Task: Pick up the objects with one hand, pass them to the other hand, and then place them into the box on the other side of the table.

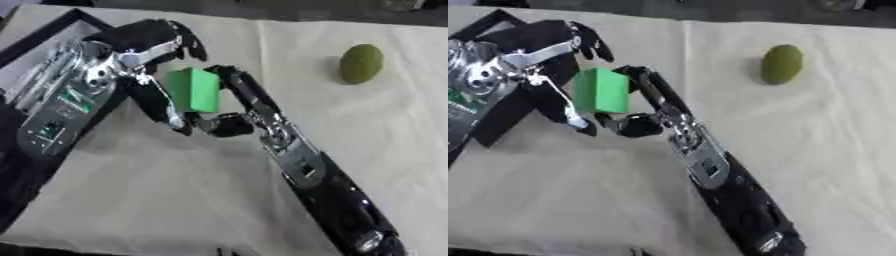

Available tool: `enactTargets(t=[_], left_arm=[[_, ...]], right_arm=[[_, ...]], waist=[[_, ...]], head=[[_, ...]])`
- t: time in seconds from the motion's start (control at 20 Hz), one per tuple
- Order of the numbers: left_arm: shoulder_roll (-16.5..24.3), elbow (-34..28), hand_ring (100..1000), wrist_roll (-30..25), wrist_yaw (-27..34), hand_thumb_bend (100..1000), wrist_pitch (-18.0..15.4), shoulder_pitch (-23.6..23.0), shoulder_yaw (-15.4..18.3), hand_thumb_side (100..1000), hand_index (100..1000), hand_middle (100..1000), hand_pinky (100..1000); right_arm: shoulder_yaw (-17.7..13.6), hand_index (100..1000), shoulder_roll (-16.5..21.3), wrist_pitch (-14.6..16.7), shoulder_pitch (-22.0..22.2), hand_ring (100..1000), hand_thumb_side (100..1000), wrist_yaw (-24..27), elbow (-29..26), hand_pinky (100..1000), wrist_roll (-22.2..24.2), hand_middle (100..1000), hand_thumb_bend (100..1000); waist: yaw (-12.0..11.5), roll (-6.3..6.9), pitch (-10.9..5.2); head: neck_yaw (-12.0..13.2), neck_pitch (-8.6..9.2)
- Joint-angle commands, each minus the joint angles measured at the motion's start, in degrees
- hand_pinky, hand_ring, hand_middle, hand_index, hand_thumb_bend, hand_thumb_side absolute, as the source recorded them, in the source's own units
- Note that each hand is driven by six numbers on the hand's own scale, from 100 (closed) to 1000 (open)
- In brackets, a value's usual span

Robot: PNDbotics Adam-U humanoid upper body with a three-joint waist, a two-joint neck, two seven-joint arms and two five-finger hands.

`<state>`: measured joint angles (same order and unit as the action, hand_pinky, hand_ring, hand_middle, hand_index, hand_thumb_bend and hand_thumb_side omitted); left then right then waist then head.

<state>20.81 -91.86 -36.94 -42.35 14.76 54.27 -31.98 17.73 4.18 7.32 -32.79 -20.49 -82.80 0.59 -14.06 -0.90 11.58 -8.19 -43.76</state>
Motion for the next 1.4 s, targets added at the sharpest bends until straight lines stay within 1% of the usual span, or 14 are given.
enactTargets(t=[0.05, 0.25, 0.35, 0.4, 0.45, 0.5, 0.6, 0.75, 0.8, 0.95, 1.1, 1.2, 1.35, 1.4], left_arm=[[0.1, 0.7, 756, 0.3, -0.9, 835, -0.6, 1.3, 0.5, 170, 806, 739, 812], [-0.1, 2.3, 749, 1.6, -2.1, 807, -0.9, 1.1, 0.5, 164, 797, 729, 803], [-0.2, 2.8, 739, 2.9, -2.8, 750, -1.0, 1.1, 0.7, 173, 781, 716, 793], [-0.3, 2.9, 731, 3.8, -3.1, 701, -0.9, 1.0, 0.8, 183, 772, 707, 787], [-0.3, 3.0, 730, 4.6, -3.4, 693, -0.8, 1.0, 0.8, 185, 770, 705, 786], [-0.4, 2.9, 721, 5.4, -3.5, 637, -0.7, 0.9, 0.9, 207, 756, 694, 780], [-0.4, 2.7, 705, 6.6, -3.2, 569, -0.1, 0.7, 0.9, 227, 736, 675, 769], [-0.4, 2.7, 680, 7.4, -2.3, 527, 0.8, 0.5, 0.8, 237, 704, 641, 750], [-0.4, 2.7, 664, 7.5, -2.1, 493, 0.9, 0.5, 0.7, 231, 674, 617, 740], [-0.4, 2.5, 640, 7.5, -1.4, 461, 1.1, 0.4, 0.7, 205, 635, 591, 725], [-0.4, 2.6, 615, 7.3, -0.5, 420, 1.2, 0.3, 0.7, 123, 576, 550, 719], [-0.4, 2.4, 609, 7.1, 0.1, 403, 1.1, 0.3, 0.6, 100, 556, 536, 718], [-0.3, 2.3, 609, 7.0, 0.7, 403, 1.2, 0.3, 0.6, 100, 556, 536, 718], [-0.3, 2.2, 586, 7.0, 0.7, 378, 1.2, 0.3, 0.6, 100, 484, 499, 704]], right_arm=[[0.2, 494, -0.5, 1.1, -0.9, 633, 100, 2.1, 0.0, 702, 0.2, 459, 312], [0.5, 493, -0.7, 2.5, -0.8, 632, 100, 5.4, 1.2, 700, 0.6, 457, 293], [0.6, 493, -0.8, 2.9, -0.8, 631, 100, 6.6, 1.8, 699, 0.8, 456, 293], [0.6, 493, -0.8, 3.0, -0.8, 631, 100, 6.9, 2.1, 699, 0.8, 456, 293], [0.6, 493, -0.8, 3.0, -0.8, 631, 100, 7.2, 2.3, 699, 0.8, 456, 293], [0.6, 493, -0.8, 3.0, -0.8, 631, 100, 7.3, 2.4, 699, 0.8, 456, 294], [0.6, 493, -0.8, 3.0, -0.8, 631, 100, 7.2, 2.5, 698, 0.8, 456, 297], [0.6, 493, -0.9, 2.9, -0.7, 631, 100, 6.9, 2.5, 696, 0.9, 455, 297], [0.7, 493, -0.9, 2.9, -0.7, 631, 100, 6.9, 2.5, 696, 0.9, 455, 299], [0.7, 492, -1.0, 2.9, -0.7, 630, 100, 6.8, 2.5, 695, 0.9, 455, 301], [0.8, 493, -1.0, 3.0, -0.7, 630, 100, 6.8, 2.5, 695, 1.0, 455, 304], [0.8, 494, -1.0, 3.0, -0.7, 631, 100, 6.8, 2.5, 694, 1.1, 455, 305], [0.8, 494, -1.0, 3.0, -0.7, 631, 100, 6.7, 2.5, 694, 1.2, 455, 305], [0.8, 505, -1.0, 3.0, -0.7, 636, 100, 6.7, 2.5, 693, 1.2, 459, 312]], waist=[[-0.1, 0.31, -0.73], [-0.2, 0.34, -0.70], [-0.3, 0.32, -0.70], [-0.3, 0.31, -0.70], [-0.4, 0.29, -0.69], [-0.4, 0.26, -0.67], [-0.4, 0.20, -0.60], [-0.4, 0.16, -0.53], [-0.4, 0.14, -0.51], [-0.4, 0.11, -0.50], [-0.4, 0.06, -0.50], [-0.4, 0.05, -0.48], [-0.4, 0.05, -0.47], [-0.4, 0.05, -0.47]], head=[[0.0, -0.15], [0.6, 0.05], [0.7, 0.17], [0.7, 0.23], [0.7, 0.29], [0.7, 0.38], [0.7, 0.54], [0.7, 0.47], [0.7, 0.39], [0.8, 0.33], [0.7, 0.38], [0.6, 0.43], [0.6, 0.47], [0.6, 0.46]])
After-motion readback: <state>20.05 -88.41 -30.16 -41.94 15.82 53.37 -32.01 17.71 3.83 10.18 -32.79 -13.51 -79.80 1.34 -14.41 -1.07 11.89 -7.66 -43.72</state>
